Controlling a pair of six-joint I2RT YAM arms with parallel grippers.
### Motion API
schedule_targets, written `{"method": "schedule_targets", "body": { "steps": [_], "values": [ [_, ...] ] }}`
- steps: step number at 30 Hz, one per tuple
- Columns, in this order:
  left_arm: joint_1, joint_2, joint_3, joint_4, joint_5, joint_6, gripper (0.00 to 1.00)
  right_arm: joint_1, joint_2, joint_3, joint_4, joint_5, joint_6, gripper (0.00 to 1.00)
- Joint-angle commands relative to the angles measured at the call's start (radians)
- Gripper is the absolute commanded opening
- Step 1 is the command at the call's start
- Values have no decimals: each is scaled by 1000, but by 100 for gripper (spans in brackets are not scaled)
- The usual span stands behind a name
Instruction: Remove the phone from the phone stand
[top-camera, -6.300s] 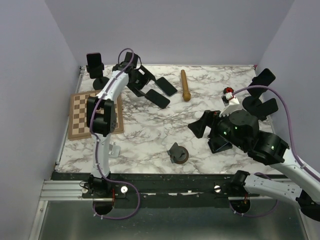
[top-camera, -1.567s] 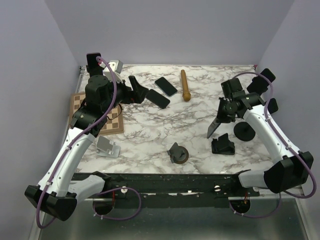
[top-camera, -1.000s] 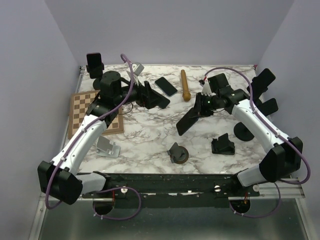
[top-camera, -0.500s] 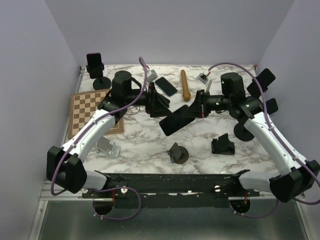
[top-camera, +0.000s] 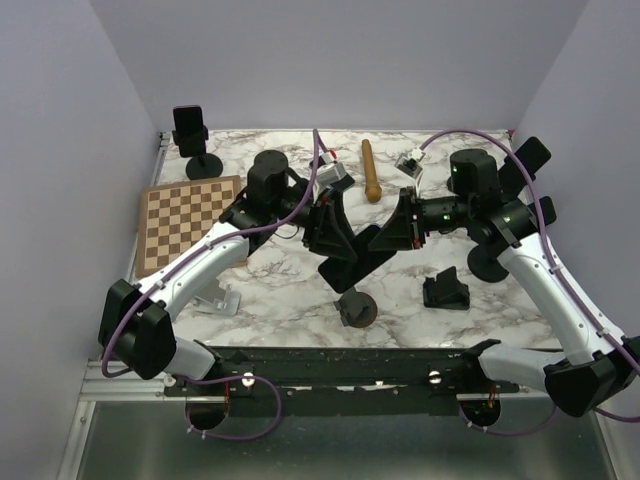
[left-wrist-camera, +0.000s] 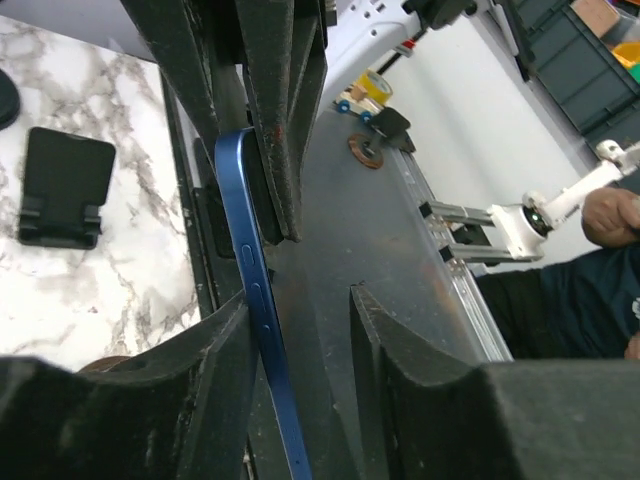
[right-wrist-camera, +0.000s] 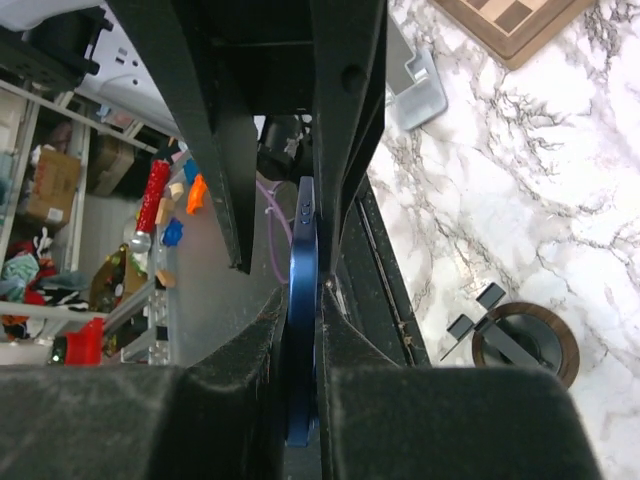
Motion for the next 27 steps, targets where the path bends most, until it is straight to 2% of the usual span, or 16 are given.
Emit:
{"method": "schedule_targets", "body": {
  "steps": [1,3,5,7,8,9,11,13,15,16,17,19,21,24,27],
  "values": [
    [-36,28,-6,85,116,-46,46,6,-17,12,43,-66,-4,1],
    [-37,31,-5,85,120,-46,43,8,-20,7,70,-76,11,1],
    [-38,34,-4,85,121,-46,34,13,-19,-1,83,-80,16,1],
    [-37,34,-2,82,121,-48,14,15,-18,-7,79,-56,14,1],
    [-37,31,-2,75,120,-45,3,15,-19,-9,73,-34,12,11],
    [-35,26,-1,52,106,-30,0,15,-24,-14,71,-1,16,24],
    [-25,18,17,-59,61,51,0,16,-40,-26,79,102,44,47],
    [-11,15,68,-287,-39,193,0,16,-66,-20,61,296,80,63],
    [12,17,111,-440,-217,256,0,15,-96,-3,22,584,143,79],
    [28,13,105,-451,-303,224,0,15,-112,6,-1,722,181,87],
    [57,2,81,-433,-377,155,0,16,-133,7,-22,865,218,96],
    [123,-48,-15,-373,-564,-16,0,15,-172,-13,-39,1054,274,100],
    [187,-131,-146,-342,-836,-209,0,16,-203,-53,-29,1111,295,100],
    [223,-244,-333,-253,-1134,-401,0,15,-218,-116,22,1052,305,100],
    [223,-264,-368,-259,-1375,-508,0,16,-205,-146,46,979,316,100]
  ]
}}
